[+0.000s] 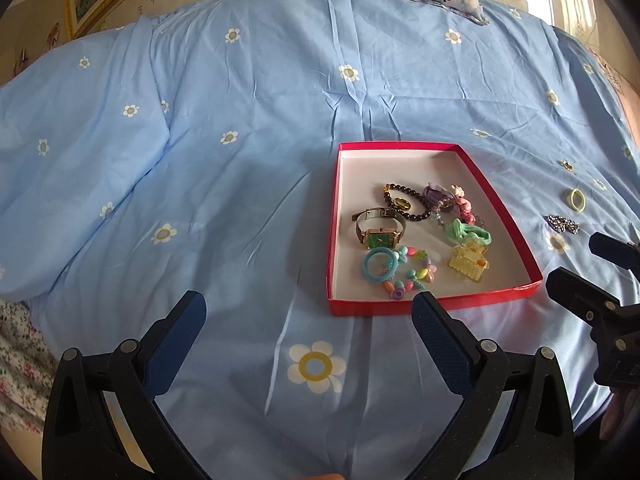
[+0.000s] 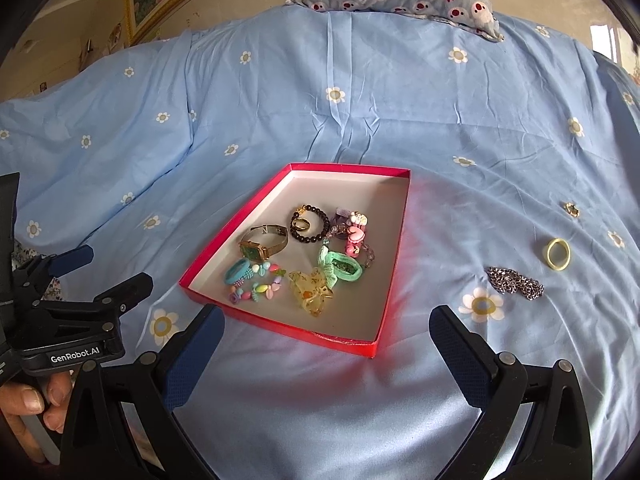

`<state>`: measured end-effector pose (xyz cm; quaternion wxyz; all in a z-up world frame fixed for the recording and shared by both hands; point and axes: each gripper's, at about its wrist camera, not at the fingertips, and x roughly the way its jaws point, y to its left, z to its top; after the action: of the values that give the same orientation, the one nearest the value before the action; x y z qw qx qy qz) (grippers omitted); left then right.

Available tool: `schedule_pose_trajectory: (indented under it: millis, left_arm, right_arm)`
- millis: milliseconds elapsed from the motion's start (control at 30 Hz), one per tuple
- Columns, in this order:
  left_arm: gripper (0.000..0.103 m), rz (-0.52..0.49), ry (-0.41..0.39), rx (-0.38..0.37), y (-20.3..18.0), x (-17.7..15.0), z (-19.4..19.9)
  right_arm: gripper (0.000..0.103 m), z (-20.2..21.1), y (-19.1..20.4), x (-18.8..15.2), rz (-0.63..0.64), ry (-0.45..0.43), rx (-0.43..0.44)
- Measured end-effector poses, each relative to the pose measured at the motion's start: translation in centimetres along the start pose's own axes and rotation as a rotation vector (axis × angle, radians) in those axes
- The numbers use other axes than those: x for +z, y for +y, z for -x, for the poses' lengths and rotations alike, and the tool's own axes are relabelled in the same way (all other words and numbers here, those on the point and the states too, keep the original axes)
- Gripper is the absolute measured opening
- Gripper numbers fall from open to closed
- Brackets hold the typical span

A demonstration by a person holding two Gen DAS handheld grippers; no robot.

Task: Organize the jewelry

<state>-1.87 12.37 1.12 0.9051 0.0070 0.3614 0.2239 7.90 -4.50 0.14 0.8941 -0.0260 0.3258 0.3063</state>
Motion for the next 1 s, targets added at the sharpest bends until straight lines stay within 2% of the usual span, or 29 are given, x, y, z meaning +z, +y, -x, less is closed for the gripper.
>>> schedule_pose_trajectory:
  millis: [233, 467, 600, 700, 1000]
  left_arm:
    - [0.103, 0.006, -0.013, 0.003, -0.03, 0.02, 0.50]
    - [0.103, 0.029, -0.030, -0.019, 0.28, 0.05, 0.87]
    - [0.103, 0.049, -0.028, -0.055, 0.46, -0.08, 0.86]
    - [0.103, 0.044, -0.019, -0.038, 0.33, -0.17, 0.68]
    - [0.103, 0.043, -0.024, -0.060, 0.03, -0.37, 1.03]
  right_arm:
    - [0.103, 0.26, 0.28, 0.15, 0.010, -0.008, -0.015]
    - [0.103, 0.78, 0.54, 0.31, 0.035, -0.035, -0.068]
    - [0.103, 0.73, 0.29, 0.25, 0.017, -0.030, -0.063]
    - [0.103, 0.59, 0.28, 0.07, 0.013, -0.021, -0.059]
    - [0.103, 0.62, 0.63, -0.11, 0.019, -0.017, -0.053]
